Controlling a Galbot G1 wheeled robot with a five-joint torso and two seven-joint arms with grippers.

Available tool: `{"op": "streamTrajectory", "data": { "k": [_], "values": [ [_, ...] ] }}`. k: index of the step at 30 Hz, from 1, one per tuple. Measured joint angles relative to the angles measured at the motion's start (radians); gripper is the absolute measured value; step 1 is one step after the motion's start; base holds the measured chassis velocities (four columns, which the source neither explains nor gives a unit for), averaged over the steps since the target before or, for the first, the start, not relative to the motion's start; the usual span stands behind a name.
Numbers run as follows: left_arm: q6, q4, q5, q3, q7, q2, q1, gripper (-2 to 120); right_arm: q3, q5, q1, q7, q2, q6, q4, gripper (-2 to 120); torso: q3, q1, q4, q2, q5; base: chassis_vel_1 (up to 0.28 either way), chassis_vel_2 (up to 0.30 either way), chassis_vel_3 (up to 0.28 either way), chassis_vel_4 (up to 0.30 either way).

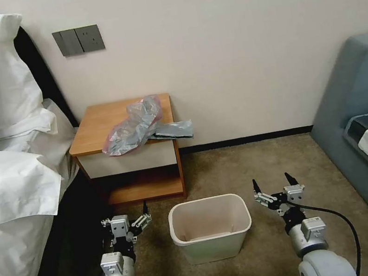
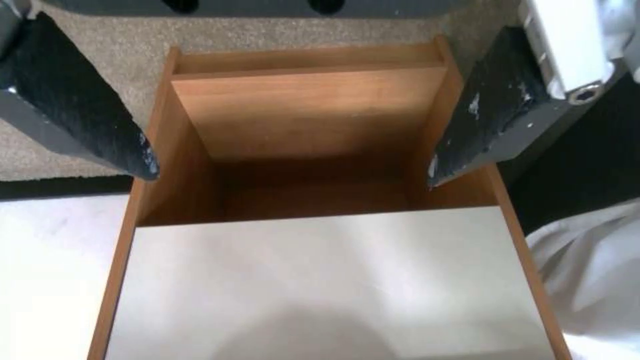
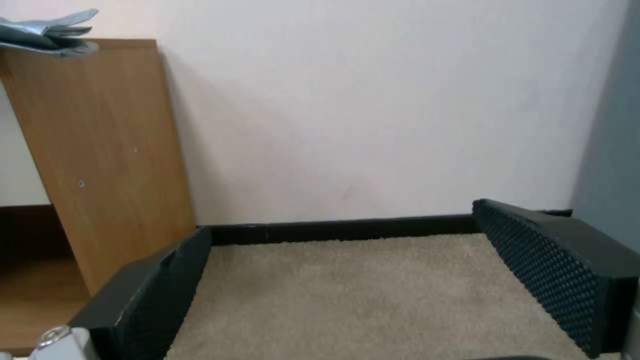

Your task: Pick up the garbage bag from the table and place it over the trash can.

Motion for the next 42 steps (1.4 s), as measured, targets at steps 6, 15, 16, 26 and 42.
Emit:
{"op": "streamTrajectory", "data": {
  "k": [6, 15, 16, 26, 42],
  "values": [
    [0.000, 0.000, 0.000, 0.000, 0.000, 0.000, 0.000, 100, 0.000, 0.000, 0.000, 0.000, 0.000, 0.000, 0.000, 100, 0.000, 0.000, 0.0000, 0.000, 0.0000, 0.000, 0.000, 0.000, 0.000],
    [0.000, 0.000, 0.000, 0.000, 0.000, 0.000, 0.000, 100, 0.000, 0.000, 0.000, 0.000, 0.000, 0.000, 0.000, 100, 0.000, 0.000, 0.0000, 0.000, 0.0000, 0.000, 0.000, 0.000, 0.000],
    [0.000, 0.000, 0.000, 0.000, 0.000, 0.000, 0.000, 100, 0.000, 0.000, 0.000, 0.000, 0.000, 0.000, 0.000, 100, 0.000, 0.000, 0.0000, 0.000, 0.0000, 0.000, 0.000, 0.000, 0.000],
    [0.000, 0.000, 0.000, 0.000, 0.000, 0.000, 0.000, 100, 0.000, 0.000, 0.000, 0.000, 0.000, 0.000, 0.000, 100, 0.000, 0.000, 0.0000, 0.000, 0.0000, 0.000, 0.000, 0.000, 0.000],
    [-0.030, -0.045, -0.081, -0.047, -0.010, 0.044, 0.030, 100, 0.006, 0.016, -0.048, 0.001, -0.032, 0.016, 0.078, 100, 0.000, 0.000, 0.0000, 0.000, -0.0005, 0.000, 0.000, 0.000, 0.000]
  ]
}}
